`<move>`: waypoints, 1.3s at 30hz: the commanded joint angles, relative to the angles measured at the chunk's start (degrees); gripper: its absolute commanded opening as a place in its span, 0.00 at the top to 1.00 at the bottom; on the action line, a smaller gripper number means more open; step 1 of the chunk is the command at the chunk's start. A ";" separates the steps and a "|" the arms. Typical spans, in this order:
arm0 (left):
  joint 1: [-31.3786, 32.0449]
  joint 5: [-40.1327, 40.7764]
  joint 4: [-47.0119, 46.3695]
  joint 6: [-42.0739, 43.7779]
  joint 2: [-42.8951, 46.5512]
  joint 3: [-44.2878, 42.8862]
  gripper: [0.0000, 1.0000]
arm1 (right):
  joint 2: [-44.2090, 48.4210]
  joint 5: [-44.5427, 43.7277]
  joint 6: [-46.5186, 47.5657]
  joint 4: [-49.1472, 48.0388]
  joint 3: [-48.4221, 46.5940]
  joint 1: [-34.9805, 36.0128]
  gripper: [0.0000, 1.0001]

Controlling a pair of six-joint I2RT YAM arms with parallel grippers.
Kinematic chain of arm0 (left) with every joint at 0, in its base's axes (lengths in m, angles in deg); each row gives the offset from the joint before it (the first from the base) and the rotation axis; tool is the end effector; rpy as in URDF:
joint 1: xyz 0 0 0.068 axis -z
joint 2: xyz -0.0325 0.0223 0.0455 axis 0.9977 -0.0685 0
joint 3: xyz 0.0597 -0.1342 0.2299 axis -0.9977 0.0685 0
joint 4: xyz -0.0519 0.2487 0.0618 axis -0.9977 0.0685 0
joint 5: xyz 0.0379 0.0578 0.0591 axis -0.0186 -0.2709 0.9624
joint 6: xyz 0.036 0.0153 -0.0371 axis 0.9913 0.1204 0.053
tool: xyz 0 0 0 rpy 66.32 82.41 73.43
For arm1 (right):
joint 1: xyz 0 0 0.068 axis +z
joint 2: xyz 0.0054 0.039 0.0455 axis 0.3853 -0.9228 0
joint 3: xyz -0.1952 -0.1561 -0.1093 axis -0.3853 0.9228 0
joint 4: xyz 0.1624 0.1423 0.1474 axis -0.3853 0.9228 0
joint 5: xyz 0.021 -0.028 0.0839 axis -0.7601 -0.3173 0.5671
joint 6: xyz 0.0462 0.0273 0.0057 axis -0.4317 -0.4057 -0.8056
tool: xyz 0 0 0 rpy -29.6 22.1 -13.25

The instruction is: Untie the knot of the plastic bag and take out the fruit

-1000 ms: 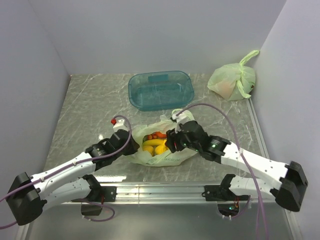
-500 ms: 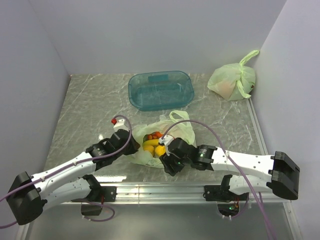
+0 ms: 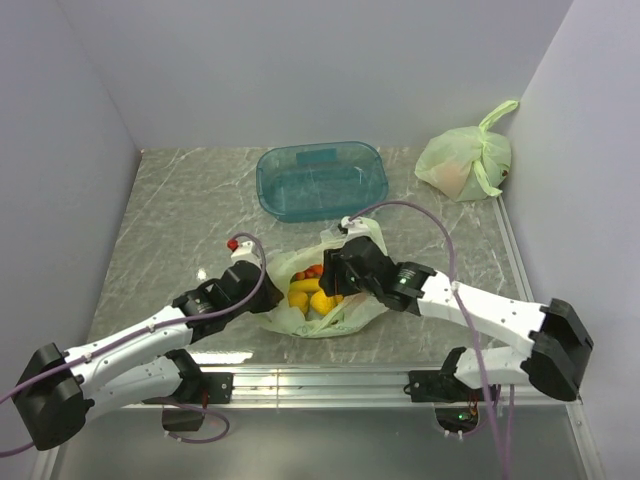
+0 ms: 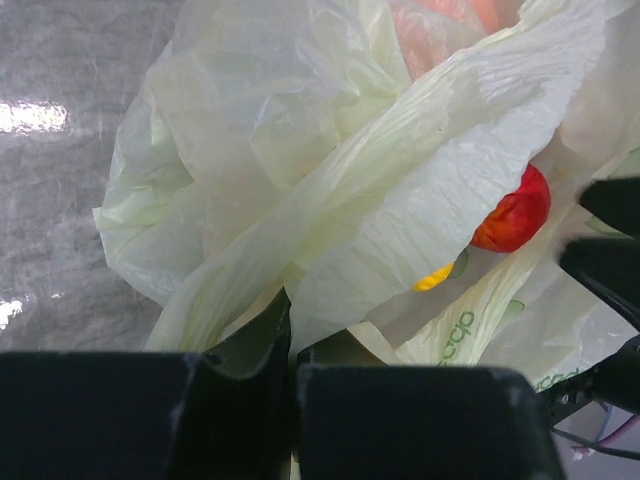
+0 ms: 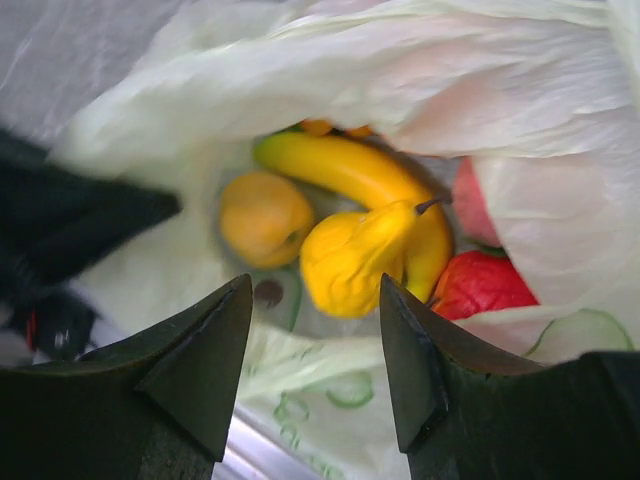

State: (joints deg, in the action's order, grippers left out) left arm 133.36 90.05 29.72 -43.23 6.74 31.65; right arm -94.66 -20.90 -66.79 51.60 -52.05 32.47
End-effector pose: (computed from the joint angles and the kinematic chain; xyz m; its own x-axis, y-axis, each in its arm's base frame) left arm 0.1387 -0.1397 0.2113 -0.7480 -0.3248 -0.5788 0.0477 0.8435 -0.5350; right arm 0.1568 0.2151 0.2634 -0.7043 -0.0687 -0.7065 -0.4267 0.8364 0.3441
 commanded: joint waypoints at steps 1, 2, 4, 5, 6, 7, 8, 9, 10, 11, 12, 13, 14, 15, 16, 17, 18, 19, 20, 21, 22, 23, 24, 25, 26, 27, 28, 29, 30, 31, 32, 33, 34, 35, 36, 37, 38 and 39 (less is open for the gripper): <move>0.52 -1.99 -2.42 1.38 0.80 0.82 0.92 | -4.50 -2.19 -7.90 -6.71 1.59 -1.17 0.39; 0.44 -1.99 -2.42 1.56 0.72 0.82 0.92 | -6.34 -2.36 -9.75 -7.60 2.29 -1.34 0.39; 0.61 -1.99 -2.51 1.65 0.45 0.91 0.91 | -8.20 -2.10 -11.69 -9.96 3.00 -1.61 0.39; 0.53 -1.99 -2.68 1.74 0.36 0.91 0.91 | -8.99 -2.28 -12.48 -10.59 3.70 -1.78 0.39; 0.61 -1.99 -2.86 1.82 0.19 0.82 0.91 | -10.82 -2.54 -13.88 -11.12 4.05 -1.78 0.39; 0.70 -1.99 -3.03 1.74 0.10 0.82 0.91 | -11.62 -2.63 -14.33 -11.73 4.23 -1.87 0.39; 0.61 -2.08 -3.21 1.82 0.10 0.82 0.91 | -12.33 -2.80 -14.68 -12.00 4.49 -1.79 0.39; 0.61 -2.08 -3.56 1.91 -0.07 0.74 0.91 | -13.38 -3.59 -15.04 -12.35 4.67 -1.78 0.39; 0.61 -2.08 -3.65 1.91 -0.25 0.73 0.91 | -13.83 -3.77 -15.04 -12.96 5.11 -1.70 0.40; 0.70 -2.00 -3.74 2.00 -0.43 0.47 0.91 | -14.09 -4.21 -14.95 -13.14 5.20 -1.78 0.41; 0.79 -1.82 -3.91 2.00 -0.86 0.38 0.91 | -13.92 -4.82 -14.34 -13.32 5.28 -1.70 0.45; 0.79 -1.64 -4.00 2.09 -0.95 0.21 0.91 | -13.57 -5.00 -13.99 -13.58 5.46 -1.78 0.48; 0.70 -1.56 -4.00 2.00 -1.30 -0.05 0.91 | -12.96 -5.35 -13.46 -13.67 5.64 -1.70 0.52; 0.70 -1.38 -4.00 1.91 -1.57 -0.06 0.91 | -11.12 -5.79 -12.07 -13.58 5.72 -1.26 0.63; 0.70 -1.03 -4.00 1.65 -1.74 -0.14 0.91 | -10.06 -6.14 -11.36 -13.49 5.64 -1.08 0.70; 0.70 -0.85 -3.91 1.13 -1.83 -0.23 0.92 | -8.92 -6.14 -10.65 -13.15 5.64 -1.08 0.75; 0.70 -0.42 -4.00 0.95 -2.01 -0.23 0.93 | -6.56 -6.14 -8.90 -12.97 5.55 -0.99 0.87; 0.70 0.54 -4.00 0.68 -2.27 -0.41 0.93 | -5.23 -5.97 -7.84 -12.62 5.11 -0.82 0.92; 0.70 1.08 -3.56 0.16 -2.36 -0.49 0.94 | -4.00 -5.62 -6.70 -12.62 5.02 -0.73 1.00; 0.61 1.52 -3.30 0.24 -2.80 -0.76 0.94 | -1.29 -5.27 -3.82 -12.70 4.76 -0.73 1.00; 0.53 1.96 -2.86 0.24 -3.15 -0.93 0.94 | 0.04 -4.83 -2.40 -13.14 4.06 -0.82 1.00; 0.53 2.83 -2.16 0.50 -3.50 -1.63 0.94 | 1.27 -3.87 -1.08 -13.23 3.71 -0.73 1.00; 0.35 3.10 -1.72 0.68 -4.46 -2.07 0.95 | 3.46 -3.16 1.81 -13.58 3.27 -0.73 1.00; 0.18 3.28 -1.37 1.12 -4.99 -2.86 0.95 | 4.53 -2.37 3.23 -13.93 2.05 -0.73 1.00; -0.17 3.37 -0.67 1.47 -5.52 -3.30 0.95 | 5.41 -1.15 4.46 -14.02 1.25 -0.90 1.00; -0.35 3.37 -0.40 1.65 -6.48 -3.74 0.95 | 6.90 -0.61 6.91 -14.11 0.37 -1.17 1.00; -0.61 3.37 -0.31 1.65 -6.84 -4.36 0.95 | 7.61 -0.52 7.89 -14.11 -1.38 -1.43 1.00; -0.79 3.28 -0.22 2.00 -7.19 -4.62 0.96 | 8.22 -0.43 8.77 -14.28 -2.18 -2.48 1.00; -1.14 2.93 -0.48 2.00 -7.54 -4.80 0.96 | 9.19 -0.52 10.00 -14.98 -2.88 -3.62 1.00; -1.49 2.75 -0.75 2.26 -7.72 -4.89 0.96 | 9.63 -0.52 10.53 -15.68 -4.11 -4.59 1.00; -1.84 2.14 -0.92 2.35 -8.07 -4.98 0.96 | 9.90 -0.61 11.32 -17.34 -4.99 -7.47 1.00; -2.02 1.96 -0.92 2.35 -8.25 -4.89 0.95 | 9.64 -0.78 11.33 -17.36 -5.00 -8.89 1.00; -2.02 1.61 -1.01 2.61 -8.34 -5.06 0.95 | 9.11 -0.78 11.15 -18.06 -6.56 -10.56 1.00; -2.02 1.35 -1.01 2.70 -8.42 -5.07 0.95 | 7.46 -0.26 10.63 -18.06 -7.62 -14.14 1.00; -2.20 0.74 -1.19 2.88 -8.69 -5.07 0.95 | 6.40 -0.17 10.36 -18.06 -8.68 -15.57 1.00; -2.11 0.56 -1.36 3.05 -8.69 -4.89 0.94 | 5.25 -0.95 10.19 -19.11 -10.52 -16.98 1.00; -2.20 0.47 -1.45 3.05 -8.60 -4.72 0.94 | 3.94 -1.48 10.10 -20.34 -11.23 -18.21 1.00; -2.20 0.29 -1.54 3.05 -8.51 -4.54 0.94 | 0.97 -1.57 9.84 -22.18 -11.93 -20.92 1.00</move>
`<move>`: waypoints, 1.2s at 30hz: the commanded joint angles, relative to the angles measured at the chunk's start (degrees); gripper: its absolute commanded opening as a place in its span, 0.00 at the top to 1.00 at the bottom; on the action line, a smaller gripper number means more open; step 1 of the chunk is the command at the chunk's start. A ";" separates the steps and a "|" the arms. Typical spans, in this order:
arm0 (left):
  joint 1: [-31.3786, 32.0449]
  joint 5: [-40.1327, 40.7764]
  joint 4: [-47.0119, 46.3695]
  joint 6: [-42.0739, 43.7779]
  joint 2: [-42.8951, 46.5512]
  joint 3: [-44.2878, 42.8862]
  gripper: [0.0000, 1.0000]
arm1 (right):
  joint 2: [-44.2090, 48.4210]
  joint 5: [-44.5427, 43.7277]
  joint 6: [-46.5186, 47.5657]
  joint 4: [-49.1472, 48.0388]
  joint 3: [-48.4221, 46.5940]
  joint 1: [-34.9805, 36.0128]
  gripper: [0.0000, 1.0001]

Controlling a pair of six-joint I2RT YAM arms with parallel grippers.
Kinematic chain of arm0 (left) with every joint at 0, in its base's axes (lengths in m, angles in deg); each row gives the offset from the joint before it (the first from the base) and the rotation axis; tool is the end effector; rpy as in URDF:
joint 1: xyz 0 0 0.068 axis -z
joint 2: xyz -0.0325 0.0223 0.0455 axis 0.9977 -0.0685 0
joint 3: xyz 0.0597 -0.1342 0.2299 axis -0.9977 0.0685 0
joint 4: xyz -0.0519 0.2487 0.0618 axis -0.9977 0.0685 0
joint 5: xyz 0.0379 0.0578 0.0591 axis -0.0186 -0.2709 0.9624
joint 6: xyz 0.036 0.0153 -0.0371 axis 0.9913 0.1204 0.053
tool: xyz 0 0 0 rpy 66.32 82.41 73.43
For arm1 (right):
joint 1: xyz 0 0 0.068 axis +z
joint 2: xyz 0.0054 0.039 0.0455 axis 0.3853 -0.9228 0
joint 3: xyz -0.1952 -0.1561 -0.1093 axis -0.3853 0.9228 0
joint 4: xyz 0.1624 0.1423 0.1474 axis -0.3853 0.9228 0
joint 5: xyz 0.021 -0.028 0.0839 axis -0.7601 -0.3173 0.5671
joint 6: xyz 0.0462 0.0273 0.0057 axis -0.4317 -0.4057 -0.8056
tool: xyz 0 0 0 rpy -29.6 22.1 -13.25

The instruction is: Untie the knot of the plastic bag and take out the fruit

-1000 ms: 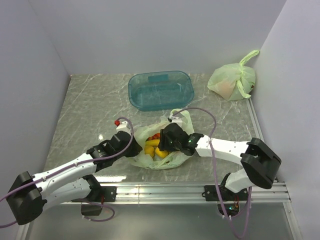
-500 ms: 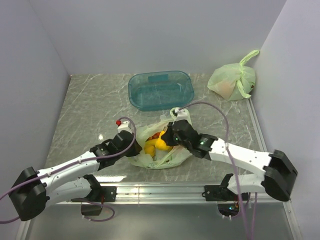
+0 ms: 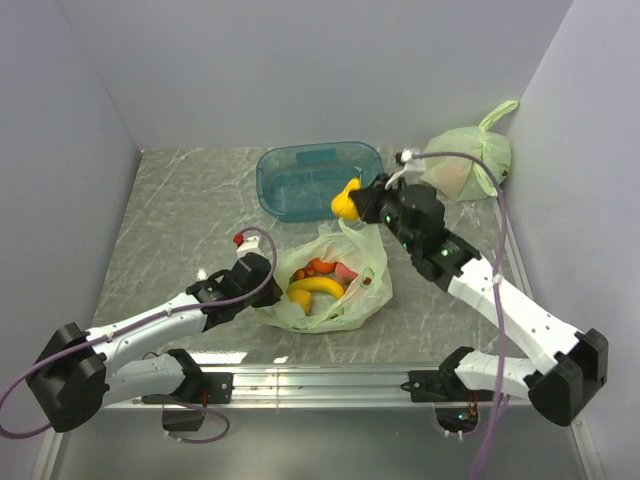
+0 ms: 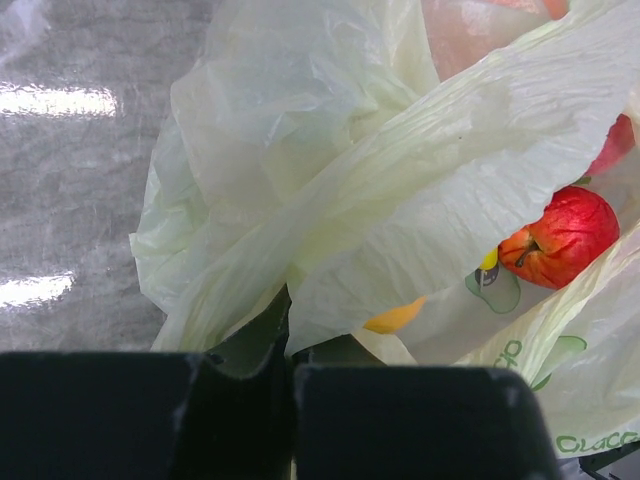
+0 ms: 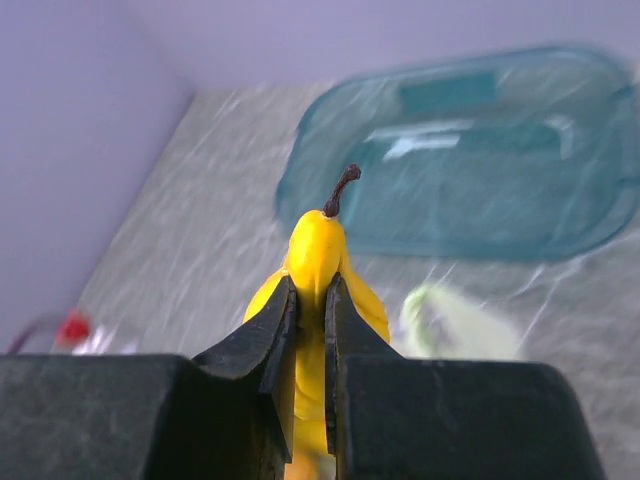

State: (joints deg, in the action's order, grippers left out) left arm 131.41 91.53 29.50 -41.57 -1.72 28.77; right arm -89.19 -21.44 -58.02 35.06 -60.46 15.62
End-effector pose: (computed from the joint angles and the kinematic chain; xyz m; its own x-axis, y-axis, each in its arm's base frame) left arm 0.1584 -0.1488 0.2005 -0.7611 -0.2939 -0.5783 -0.0026 0.8929 -0.4503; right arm 0.2122 0.1599 0.3672 -0.3025 0.2777 -0.9118 -0.3944 0.8344 0.3850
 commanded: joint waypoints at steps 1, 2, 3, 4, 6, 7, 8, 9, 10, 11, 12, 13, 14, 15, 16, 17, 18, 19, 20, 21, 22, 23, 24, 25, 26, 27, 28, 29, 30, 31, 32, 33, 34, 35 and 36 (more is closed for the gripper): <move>-0.25 -1.46 -1.76 1.39 0.21 -1.31 0.94 | -6.27 -0.94 0.55 -6.17 -5.44 -5.48 1.00; -0.17 -1.72 -1.93 1.31 0.38 -1.04 0.94 | -8.20 -0.85 -0.07 -6.79 -6.42 -6.80 1.00; -0.17 -1.90 -2.20 1.39 0.99 -0.86 0.94 | -12.05 -0.59 -0.94 -7.75 -7.38 -8.04 1.00; -0.17 -2.07 -2.55 1.48 1.26 -0.43 0.94 | -14.00 -0.85 -1.47 -9.32 -9.22 -9.88 1.00; -0.17 -2.51 -2.73 1.66 1.79 -0.42 0.94 | -20.68 -0.94 -2.36 -11.26 -12.82 -11.56 1.00; -0.17 -2.60 -2.73 2.01 1.88 -0.51 0.93 | -23.22 -0.77 -2.45 -11.36 -14.58 -12.43 1.00; -0.17 -2.43 -2.38 2.18 1.88 -0.68 0.93 | -25.77 -0.94 -2.45 -11.45 -16.43 -12.88 1.00; -0.25 -2.43 -2.20 2.45 2.05 -0.86 0.93 | -30.93 -0.94 -2.10 -11.54 -18.27 -13.14 1.00; -0.17 -2.43 -2.03 2.80 2.05 -1.04 0.93 | -33.51 -1.03 -1.92 -11.28 -22.21 -13.41 1.00; -0.17 -1.90 -1.50 2.80 2.40 -1.13 0.93 | -37.97 -1.29 -1.66 -11.10 -24.07 -13.84 0.92; -0.25 -1.81 -1.32 2.89 2.58 -1.21 0.93 | -39.84 -1.12 -1.31 -11.19 -25.57 -13.76 0.84; -0.25 -1.81 -1.23 2.97 2.67 -1.21 0.93 | -41.51 -0.94 -1.04 -11.01 -28.46 -13.85 0.74; -0.25 -1.72 -0.97 2.89 3.10 -1.21 0.93 | -43.97 -0.77 -0.61 -10.49 -29.79 -13.76 0.51; -0.25 -1.46 -0.71 2.89 3.46 -1.13 0.93 | -44.95 -0.50 -0.60 -8.92 -32.24 -13.76 0.39; -0.34 -1.37 -0.62 2.89 3.63 -0.95 0.93 | -45.57 -0.24 -0.43 -8.03 -33.31 -13.76 0.29; -0.26 -1.37 -0.53 2.80 4.07 -0.86 0.93 | -46.18 0.02 0.10 -7.15 -34.19 -13.67 0.18; -0.25 -1.28 -0.53 2.80 4.34 -0.69 0.93 | -46.10 0.29 0.28 -5.58 -35.07 -13.76 0.16; -0.25 -1.20 -0.62 2.89 4.43 -0.43 0.93 | -45.75 0.46 0.45 -5.13 -34.99 -13.59 0.14; -0.25 -1.20 -0.70 2.80 4.69 -0.34 0.93 | -44.27 0.47 1.32 -4.95 -34.64 -13.41 0.13; -0.25 -1.28 -0.71 2.80 4.69 -0.25 0.93 | -43.30 0.99 2.03 -4.34 -33.60 -12.89 0.12; -0.25 -1.28 -0.79 2.80 4.60 -0.16 0.93 | -42.16 1.17 2.91 -3.55 -33.06 -12.45 0.12; -0.25 -1.28 -0.88 2.80 4.52 -0.16 0.93 | -39.80 1.60 5.00 -2.76 -32.54 -12.01 0.13; -0.25 -1.28 -0.88 2.80 4.43 -0.16 0.93 | -38.38 2.13 6.16 -0.66 -31.31 -10.52 0.14; -0.25 -1.37 -0.88 2.80 4.43 -0.16 0.93 | -36.89 3.44 7.47 0.32 -30.26 -9.81 0.15; -0.25 -1.46 -1.05 2.71 4.34 -0.07 0.92 | -33.48 3.80 10.10 1.02 -28.94 -8.50 0.17; -0.25 -1.46 -1.14 2.54 4.25 0.10 0.92 | -31.62 4.42 11.69 2.16 -25.88 -7.27 0.18; -0.25 -1.63 -1.14 2.45 4.16 0.28 0.92 | -29.77 5.38 13.18 2.87 -24.11 -4.56 0.20; -0.25 -1.72 -1.06 2.27 4.08 0.45 0.92 | -26.27 5.30 16.07 3.48 -22.35 -2.88 0.20; -0.25 -1.72 -0.97 2.36 4.08 0.37 0.92 | -24.67 5.39 17.49 5.06 -18.85 -1.47 0.21; -0.25 -1.64 -0.88 2.27 4.08 0.54 0.92 | -23.18 5.82 19.07 5.77 -17.08 1.85 0.21; -0.25 -1.72 -0.62 2.19 3.99 0.63 0.92 | -20.73 6.96 22.22 6.65 -15.50 3.36 0.22; -0.25 -1.55 -0.01 2.18 3.99 0.81 0.92 | -19.83 7.23 23.38 9.00 -12.96 5.20 0.23; -0.34 -1.29 0.35 2.01 4.16 0.98 0.92 | -18.95 7.58 23.74 10.33 -11.89 7.66 0.23; -0.26 -1.20 0.70 2.01 4.51 1.07 0.92 | -17.55 9.24 26.01 11.30 -10.83 8.82 0.25; -0.25 -0.76 1.40 1.75 4.69 1.42 0.91 | -16.84 9.26 25.94 13.49 -8.73 9.61 0.25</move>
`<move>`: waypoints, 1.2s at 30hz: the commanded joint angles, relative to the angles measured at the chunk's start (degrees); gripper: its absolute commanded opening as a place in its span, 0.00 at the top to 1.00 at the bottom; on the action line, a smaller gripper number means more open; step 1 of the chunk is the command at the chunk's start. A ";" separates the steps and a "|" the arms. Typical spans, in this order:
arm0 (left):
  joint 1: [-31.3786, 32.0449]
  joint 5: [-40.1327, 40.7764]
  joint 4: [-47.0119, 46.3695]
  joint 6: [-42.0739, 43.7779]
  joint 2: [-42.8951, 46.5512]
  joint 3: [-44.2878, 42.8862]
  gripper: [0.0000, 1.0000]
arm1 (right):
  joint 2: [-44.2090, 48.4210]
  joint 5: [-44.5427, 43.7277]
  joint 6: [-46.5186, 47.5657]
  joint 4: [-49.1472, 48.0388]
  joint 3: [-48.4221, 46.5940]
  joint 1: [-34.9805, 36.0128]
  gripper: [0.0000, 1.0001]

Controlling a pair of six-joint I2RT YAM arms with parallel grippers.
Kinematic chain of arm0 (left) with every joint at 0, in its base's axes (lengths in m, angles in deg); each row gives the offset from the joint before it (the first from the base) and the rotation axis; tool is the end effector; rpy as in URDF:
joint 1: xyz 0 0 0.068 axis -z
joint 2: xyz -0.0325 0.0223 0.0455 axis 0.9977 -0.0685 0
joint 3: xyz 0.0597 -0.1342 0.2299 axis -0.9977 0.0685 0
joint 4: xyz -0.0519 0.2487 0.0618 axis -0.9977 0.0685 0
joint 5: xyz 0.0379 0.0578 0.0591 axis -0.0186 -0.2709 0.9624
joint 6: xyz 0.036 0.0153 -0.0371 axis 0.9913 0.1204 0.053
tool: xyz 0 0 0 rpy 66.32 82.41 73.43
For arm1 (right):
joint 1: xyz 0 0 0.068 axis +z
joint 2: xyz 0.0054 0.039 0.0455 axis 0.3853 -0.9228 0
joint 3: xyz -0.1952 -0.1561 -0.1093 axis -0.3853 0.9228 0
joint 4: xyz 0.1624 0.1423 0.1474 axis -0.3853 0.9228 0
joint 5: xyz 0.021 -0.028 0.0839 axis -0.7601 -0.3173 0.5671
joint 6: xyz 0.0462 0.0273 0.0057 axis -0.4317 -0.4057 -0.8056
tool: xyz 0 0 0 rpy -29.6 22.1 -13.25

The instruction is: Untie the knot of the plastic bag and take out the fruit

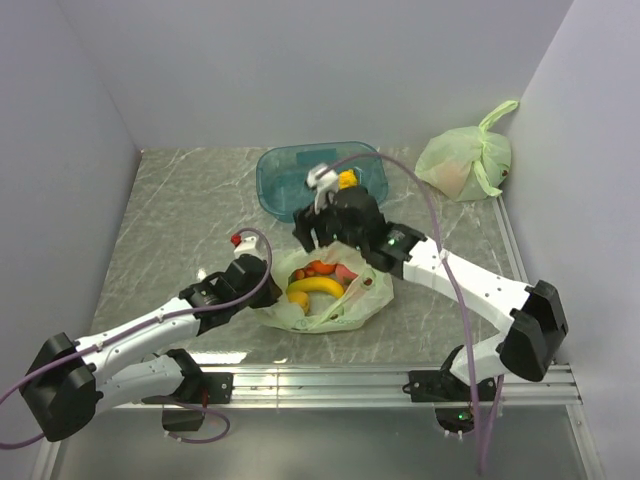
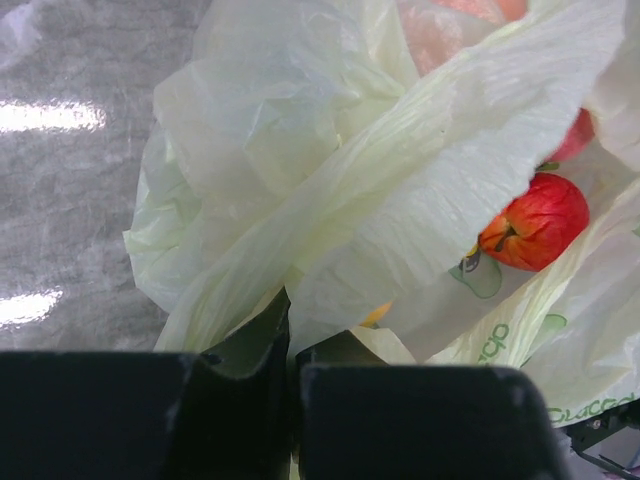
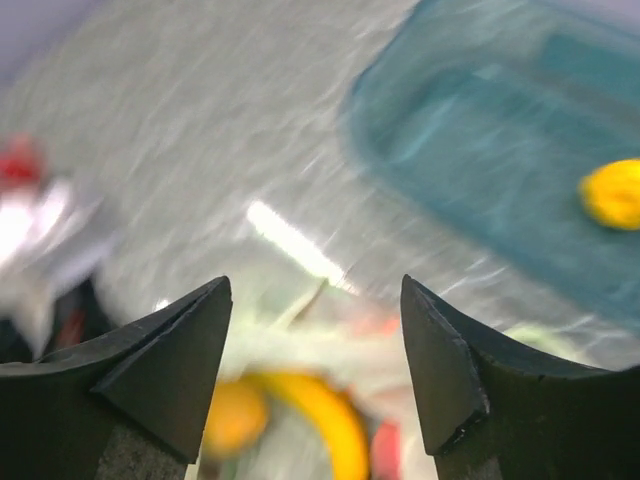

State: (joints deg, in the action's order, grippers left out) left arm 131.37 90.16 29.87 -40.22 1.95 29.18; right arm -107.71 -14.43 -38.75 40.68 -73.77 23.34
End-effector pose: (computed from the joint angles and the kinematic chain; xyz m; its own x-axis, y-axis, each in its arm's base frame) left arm 0.1528 -0.1441 0.2100 -0.7515 -0.2880 -0.5936 0.0413 0.8774 -0.4779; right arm 0.2405 0.2467 0.3476 -0.2873 -0.1723 -0.9422 -0.6686 0.7405 0.0685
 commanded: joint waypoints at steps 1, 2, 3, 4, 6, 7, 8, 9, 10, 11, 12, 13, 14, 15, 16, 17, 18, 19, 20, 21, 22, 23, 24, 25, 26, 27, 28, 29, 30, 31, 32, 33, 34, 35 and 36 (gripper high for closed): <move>-0.21 0.97 1.38 0.04 1.37 1.09 0.91 | 2.46 3.46 6.40 8.50 5.90 2.51 0.26; -0.21 1.15 1.65 -0.14 2.07 1.36 0.91 | 4.30 3.56 5.53 8.51 7.57 3.82 0.26; -0.21 1.50 2.00 -0.22 2.42 1.45 0.91 | 5.27 4.08 5.43 8.07 11.50 4.36 0.26; -0.21 1.33 2.17 -0.57 2.95 1.88 0.91 | 6.94 4.69 5.78 6.68 13.54 4.80 0.26; -0.21 0.97 2.35 -0.66 3.04 2.32 0.91 | 7.30 6.27 6.83 6.40 17.24 5.24 0.27; -0.21 0.62 2.87 -0.58 3.04 2.50 0.91 | 6.96 6.11 7.36 8.05 17.52 5.33 0.27; -0.12 0.53 3.14 -0.58 2.87 2.50 0.91 | 5.91 5.76 8.06 8.85 17.61 5.33 0.27; -0.12 0.36 3.23 -0.66 2.78 2.76 0.91 | 5.29 5.32 8.33 9.03 18.13 5.50 0.27; -0.12 0.01 3.40 -1.01 2.86 2.85 0.91 | 4.94 4.18 8.60 8.69 18.40 5.42 0.28; -0.21 -0.08 3.49 -1.10 3.04 3.03 0.91 | 3.71 3.56 8.95 8.34 18.57 5.51 0.28; -0.21 -0.17 3.67 -1.36 3.30 3.29 0.91 | 2.92 2.77 8.95 8.07 18.23 5.33 0.28; -0.12 0.00 3.67 -1.98 3.48 3.38 0.91 | 1.87 2.59 8.86 7.98 17.79 5.42 0.28; -0.12 0.09 3.84 -2.24 3.83 3.55 0.91 | -0.41 1.37 8.77 8.07 17.35 5.33 0.29; -0.21 0.09 3.85 -2.86 3.83 3.73 0.91 | -1.73 1.19 8.95 8.42 16.21 5.42 0.30; -0.21 0.09 3.93 -3.04 4.01 3.73 0.91 | -2.97 1.01 9.04 8.42 15.50 5.33 0.30; -0.12 -0.17 3.67 -3.12 4.09 3.73 0.91 | -5.15 1.01 9.21 8.42 14.89 5.42 0.31; -0.21 -0.34 3.58 -3.30 3.92 3.64 0.91 | -6.13 1.01 9.39 7.99 14.27 5.33 0.32; -0.12 -0.35 3.67 -3.21 3.83 3.56 0.91 | -7.71 1.01 9.65 7.81 13.92 5.33 0.35; -0.12 -0.26 3.58 -3.30 3.66 3.47 0.91 | -8.42 1.27 9.65 7.81 13.57 5.33 0.37; -0.12 -0.17 4.02 -3.04 3.57 3.12 0.91 | -8.95 1.53 9.74 7.20 13.22 5.24 0.38; -0.12 0.00 4.11 -2.95 3.39 3.03 0.91 | -9.39 1.45 9.83 6.58 13.30 5.24 0.39; -0.12 0.27 4.28 -2.86 3.22 2.85 0.91 | -10.00 1.10 9.83 5.97 13.30 5.33 0.41; -0.12 0.36 4.37 -2.69 3.13 2.68 0.91 | -10.44 0.75 9.83 5.35 13.21 5.33 0.42; -0.12 0.44 4.37 -2.51 3.13 2.68 0.91 | -11.32 0.57 9.92 5.08 13.21 5.33 0.42; -0.12 0.53 4.37 -2.42 2.95 2.68 0.91 | -11.76 0.31 9.92 4.82 13.13 5.33 0.42; -0.12 0.71 4.29 -2.42 2.95 2.68 0.91 | -12.20 -0.39 10.00 4.47 13.04 5.33 0.43; -0.12 0.71 4.11 -2.34 2.78 2.68 0.91 | -13.08 -0.40 9.92 4.29 13.04 5.33 0.43; -0.12 0.71 4.11 -2.33 2.60 2.68 0.91 | -13.35 -0.75 9.83 4.03 13.21 5.33 0.43; -0.12 0.80 4.02 -2.42 2.51 2.76 0.91 | -13.61 -1.01 9.83 3.24 13.47 5.42 0.43; -0.12 0.71 3.76 -2.51 2.43 2.85 0.91 | -14.05 -1.10 9.83 3.15 13.56 5.33 0.43; -0.21 0.71 3.67 -2.60 2.34 2.85 0.91 | -14.23 -1.27 9.83 3.06 13.56 5.33 0.43; -0.12 0.71 3.58 -2.69 2.25 2.85 0.91 | -14.23 -1.19 9.74 2.54 13.91 5.33 0.43; -0.12 0.88 3.49 -2.77 2.16 2.85 0.91 | -13.97 -1.28 9.65 2.18 14.09 5.33 0.44; -0.12 0.80 3.32 -2.77 2.16 2.85 0.91 | -13.88 -1.28 9.65 1.92 14.61 5.33 0.46; -0.21 0.97 3.40 -2.77 2.16 2.68 0.91 | -13.62 -1.36 9.65 1.57 14.88 5.24 0.47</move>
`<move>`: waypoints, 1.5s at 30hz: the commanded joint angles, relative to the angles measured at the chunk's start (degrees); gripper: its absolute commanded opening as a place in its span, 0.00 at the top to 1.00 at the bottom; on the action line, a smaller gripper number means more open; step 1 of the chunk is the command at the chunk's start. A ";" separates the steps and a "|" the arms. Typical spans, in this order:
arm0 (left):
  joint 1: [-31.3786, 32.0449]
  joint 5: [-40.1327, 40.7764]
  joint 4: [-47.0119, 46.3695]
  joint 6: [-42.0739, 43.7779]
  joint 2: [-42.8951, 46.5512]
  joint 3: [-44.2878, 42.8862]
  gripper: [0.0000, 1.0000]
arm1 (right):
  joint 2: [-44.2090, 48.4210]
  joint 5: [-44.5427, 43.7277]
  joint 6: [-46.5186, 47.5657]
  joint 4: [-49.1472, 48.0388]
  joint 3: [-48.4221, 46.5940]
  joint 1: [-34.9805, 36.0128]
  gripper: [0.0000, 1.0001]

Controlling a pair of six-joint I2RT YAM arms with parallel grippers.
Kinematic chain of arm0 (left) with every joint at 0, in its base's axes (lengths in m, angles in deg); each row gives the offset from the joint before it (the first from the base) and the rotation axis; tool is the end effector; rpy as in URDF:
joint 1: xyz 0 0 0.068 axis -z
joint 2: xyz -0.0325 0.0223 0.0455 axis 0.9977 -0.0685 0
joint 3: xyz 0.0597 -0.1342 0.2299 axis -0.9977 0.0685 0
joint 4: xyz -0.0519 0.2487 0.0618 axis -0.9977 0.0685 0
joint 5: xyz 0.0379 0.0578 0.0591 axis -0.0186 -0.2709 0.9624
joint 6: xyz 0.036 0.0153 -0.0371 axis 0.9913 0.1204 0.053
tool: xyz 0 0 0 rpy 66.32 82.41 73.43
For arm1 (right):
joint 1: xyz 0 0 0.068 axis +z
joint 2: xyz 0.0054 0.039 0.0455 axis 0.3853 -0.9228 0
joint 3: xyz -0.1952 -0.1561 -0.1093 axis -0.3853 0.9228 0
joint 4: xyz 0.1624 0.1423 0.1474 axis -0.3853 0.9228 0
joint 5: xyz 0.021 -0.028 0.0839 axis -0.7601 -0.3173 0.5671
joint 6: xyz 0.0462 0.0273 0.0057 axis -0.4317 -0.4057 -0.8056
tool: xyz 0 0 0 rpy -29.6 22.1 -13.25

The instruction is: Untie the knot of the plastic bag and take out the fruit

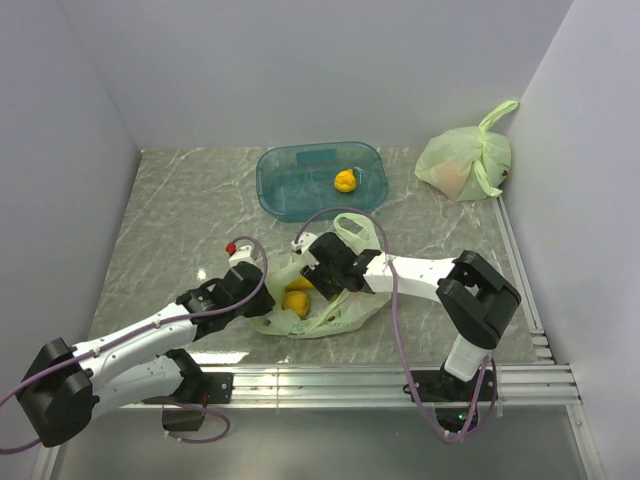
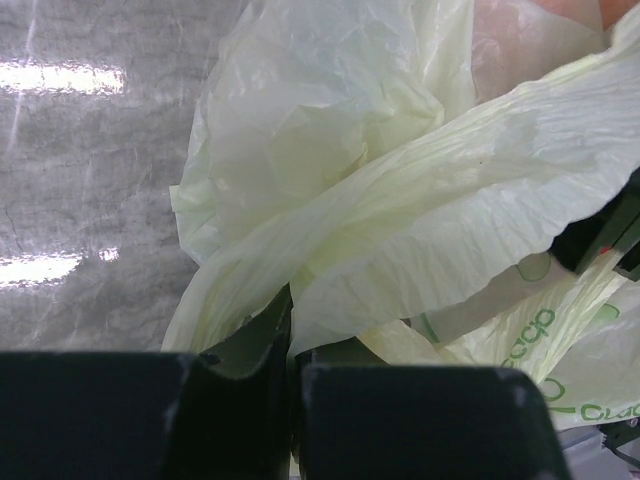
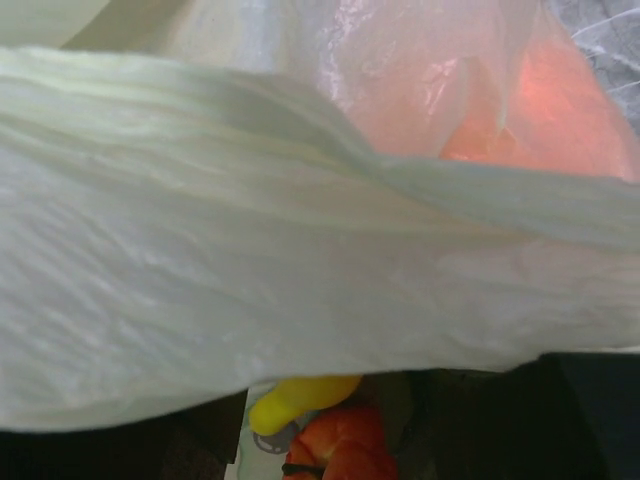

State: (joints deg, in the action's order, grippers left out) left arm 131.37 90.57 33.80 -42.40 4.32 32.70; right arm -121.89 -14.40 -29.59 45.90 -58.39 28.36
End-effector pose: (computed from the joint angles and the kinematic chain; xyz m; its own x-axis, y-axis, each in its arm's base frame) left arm 0.1410 -0.1318 0.1922 -0.7841 -0.2877 -0.5500 -0.0196 0.8971 -0.4413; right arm 0.2163 0.2647 0.1692 -0.4519 -0.6738 -0.5846 -0.7962 0.6002 -0.0763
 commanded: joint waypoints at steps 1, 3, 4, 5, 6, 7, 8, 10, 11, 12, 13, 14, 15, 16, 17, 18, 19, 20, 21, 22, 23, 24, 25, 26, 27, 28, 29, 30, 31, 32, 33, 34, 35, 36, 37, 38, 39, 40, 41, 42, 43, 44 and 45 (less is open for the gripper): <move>-0.12 0.91 -0.53 -0.68 -0.20 -1.02 0.91 | 1.09 -1.39 0.49 -3.92 -0.24 0.30 0.54; -0.12 1.52 0.26 -0.76 -0.90 -1.89 0.91 | 2.24 -1.30 0.41 -4.18 0.89 0.39 0.65; -0.12 1.87 0.78 -0.76 -1.08 -2.24 0.91 | 3.89 -1.12 0.32 -4.19 1.34 0.39 0.80; -0.12 3.09 1.14 -0.85 -1.43 -2.68 0.91 | 4.87 -1.12 0.23 -3.92 1.78 0.39 0.88; -0.12 3.80 2.19 -1.29 -1.52 -3.38 0.92 | 5.92 -0.95 0.14 -3.49 2.74 0.48 0.94; -0.21 4.68 2.37 -1.29 -1.60 -3.65 0.92 | 8.37 -0.77 0.14 -3.13 3.18 0.48 0.98; -0.21 5.73 2.46 -1.20 -1.52 -4.00 0.92 | 9.70 -0.68 0.06 -3.04 3.88 0.74 0.99; -0.56 6.79 3.16 -1.03 -1.60 -5.32 0.92 | 14.08 -0.51 -0.38 -3.04 6.43 0.83 1.00; -0.91 7.23 3.42 -0.77 -2.04 -5.85 0.92 | 15.67 -0.42 -0.56 -3.22 8.27 1.09 1.00; -1.17 7.50 3.69 -0.15 -2.39 -7.07 0.93 | 17.26 -0.42 -0.82 -3.57 9.15 1.27 1.00; -1.44 7.59 3.78 0.20 -2.74 -7.78 0.93 | 20.49 -0.25 -1.08 -3.92 10.12 1.18 1.00; -1.96 7.59 3.78 0.55 -3.53 -8.39 0.93 | 22.26 0.28 -1.17 -4.36 12.04 1.44 1.00; -2.23 7.41 3.78 1.34 -4.06 -9.53 0.93 | 24.02 0.81 -1.35 -5.41 12.85 1.45 1.00; -2.41 7.41 3.78 1.69 -4.41 -10.06 0.93 | 27.26 1.25 -1.61 -6.03 13.72 1.45 1.00; -2.58 7.41 3.69 1.87 -5.29 -10.85 0.93 | 29.03 1.60 -1.70 -6.99 15.39 1.36 1.00; -2.84 7.06 3.69 2.13 -5.64 -11.21 0.93 | 30.70 2.12 -1.70 -9.17 16.19 1.44 1.00; -2.93 6.80 3.43 2.31 -5.91 -11.39 0.93 | 33.76 2.22 -2.31 -10.33 16.98 1.36 1.00; -3.02 6.54 3.25 2.40 -6.35 -11.48 0.93 | 35.19 2.30 -2.67 -11.47 18.12 1.36 1.00; -3.11 6.19 2.99 2.31 -6.53 -11.30 0.92 | 36.42 1.78 -3.10 -12.35 18.48 1.18 1.00; -3.11 5.05 2.81 2.31 -6.44 -11.04 0.92 | 38.35 1.00 -4.07 -14.71 18.57 1.10 1.00; -3.11 4.34 1.68 2.31 -6.27 -10.34 0.92 | 39.23 0.29 -5.64 -15.78 18.39 0.92 1.00; -3.11 3.55 0.89 2.66 -6.09 -9.64 0.92 | 39.85 -0.41 -6.44 -18.14 18.22 0.48 1.00; -3.11 1.28 0.01 2.66 -5.83 -9.02 0.92 | 40.82 -1.03 -8.19 -19.73 18.04 0.04 1.00; -3.11 0.13 -1.92 2.66 -5.13 -7.54 0.92 | 41.17 -2.43 -9.16 -21.66 17.78 -0.48 1.00; -3.02 -0.93 -2.89 2.84 -4.77 -6.83 0.91 | 41.09 -3.40 -10.30 -25.16 17.52 -0.84 1.00; -3.02 -3.03 -3.60 2.84 -4.33 -6.12 0.91 | 40.48 -4.63 -12.14 -26.84 17.16 -1.54 1.00; -3.02 -3.74 -4.21 2.67 -3.89 -4.98 0.91 | 39.60 -6.90 -13.12 -28.34 15.68 -2.15 1.00; -2.94 -4.45 -5.18 2.66 -3.72 -4.54 0.91 | 37.42 -8.14 -14.78 -30.36 14.71 -2.68 1.00; -2.85 -4.97 -5.53 2.66 -3.02 -4.10 0.91 | 36.18 -9.28 -15.67 -31.07 13.57 -4.16 1.00; -2.76 -5.68 -5.71 2.84 -2.66 -3.40 0.91 | 34.78 -10.69 -16.29 -31.86 11.47 -4.79 1.00; -2.67 -6.12 -6.15 3.19 -2.31 -3.13 0.90 | 33.46 -11.31 -16.73 -33.87 10.40 -5.66 1.00; -2.67 -6.38 -6.24 3.45 -1.79 -2.87 0.90 | 30.83 -11.49 -18.47 -34.50 9.35 -6.46 1.00; -2.58 -6.65 -6.33 3.72 -1.61 -2.52 0.90 | 29.59 -10.28 -19.62 -35.12 6.90 -8.81 1.00; -2.50 -6.82 -6.33 3.72 -1.43 -2.34 0.90 | 27.49 -6.52 -22.33 -35.99 5.66 -9.97 1.00; -2.50 -6.91 -5.81 3.81 -1.43 -2.25 0.90 | 26.51 -5.09 -23.66 -36.79 4.52 -10.76 1.00; -2.41 -6.91 -5.63 3.81 -1.52 -2.16 0.90 | 25.63 -4.47 -24.81 -37.66 2.76 -12.25 1.00; -2.32 -6.74 -5.28 3.81 -1.43 -1.99 0.90 | 23.53 -5.16 -26.56 -38.19 1.53 -12.87 1.00; -2.32 -6.65 -5.10 3.89 -1.17 -1.90 0.90 | 21.95 -6.04 -27.01 -37.24 -0.05 -13.49 1.00; -2.32 -6.48 -5.01 3.72 -1.08 -1.55 0.90 | 19.93 -6.74 -27.28 -35.67 -5.02 -14.02 1.00; -2.32 -5.95 -5.01 3.54 -0.82 -1.37 0.90 | 15.30 -7.36 -27.71 -30.69 -8.12 -15.33 1.00; -2.23 -5.86 -4.84 3.54 -0.47 -1.20 0.90 | 12.81 -7.80 -28.24 -28.47 -11.11 -16.12 1.00; -2.23 -5.77 -4.66 3.54 -0.20 -1.19 0.90 | 10.27 -7.89 -28.68 -26.70 -16.45 -16.83 1.00; -2.23 -5.60 -4.49 3.46 -0.11 -1.19 0.90 | 5.54 -8.06 -29.82 -24.34 -18.68 -18.14 1.00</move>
State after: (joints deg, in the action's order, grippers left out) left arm 128.86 85.39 30.26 -40.00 2.76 31.06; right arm -109.54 -20.79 -55.38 17.27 -69.12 12.61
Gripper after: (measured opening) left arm 0.100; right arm 0.447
